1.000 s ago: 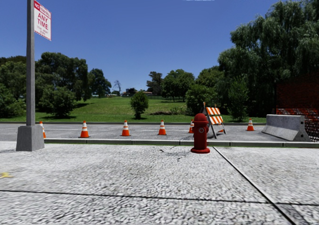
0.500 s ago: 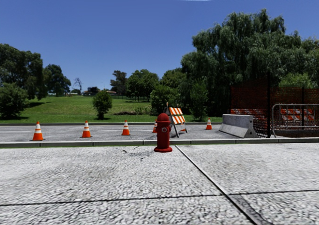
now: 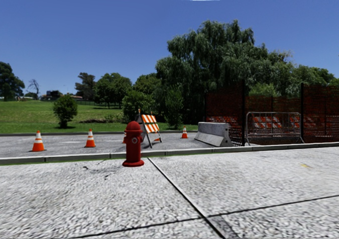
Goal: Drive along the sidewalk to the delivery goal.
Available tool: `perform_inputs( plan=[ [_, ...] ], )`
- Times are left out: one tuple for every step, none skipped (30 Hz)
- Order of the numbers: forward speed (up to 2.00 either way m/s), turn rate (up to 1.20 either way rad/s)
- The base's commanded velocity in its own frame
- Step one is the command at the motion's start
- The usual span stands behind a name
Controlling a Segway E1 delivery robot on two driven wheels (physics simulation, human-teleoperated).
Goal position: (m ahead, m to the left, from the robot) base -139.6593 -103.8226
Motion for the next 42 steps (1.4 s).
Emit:
perform_inputs(
  plan=[
    [1.43, -0.53],
    [1.43, -0.53],
    [1.44, -0.53],
    [1.45, -0.53],
    [1.45, -0.53],
    [1.45, -0.53],
    [1.45, -0.53],
    [1.45, -0.53],
    [1.45, -0.53],
    [1.45, -0.53],
    [1.46, -0.53],
    [1.46, -0.53],
    [1.46, -0.53],
    [1.46, -0.53],
    [1.46, -0.53],
    [1.46, -0.53],
    [1.46, -0.53],
    [1.46, -0.53],
    [1.46, -0.53],
    [1.46, -0.53],
    [1.46, -0.54],
    [1.46, -0.54],
    [1.46, -0.55],
    [1.46, -0.55],
    [1.46, -0.55],
    [1.46, -0.56],
    [1.46, -0.57],
    [1.46, -0.57],
    [1.46, -0.57],
    [1.47, -0.58],
    [1.47, -0.59],
    [1.49, -0.60],
    [1.49, -0.60],
    [1.51, -0.62],
    [1.52, -0.63],
    [1.52, -0.63],
    [1.54, -0.65],
    [1.55, -0.66],
    [1.56, -0.66],
    [1.56, -0.66],
    [1.57, -0.66],
    [1.59, -0.66]
  ],
)
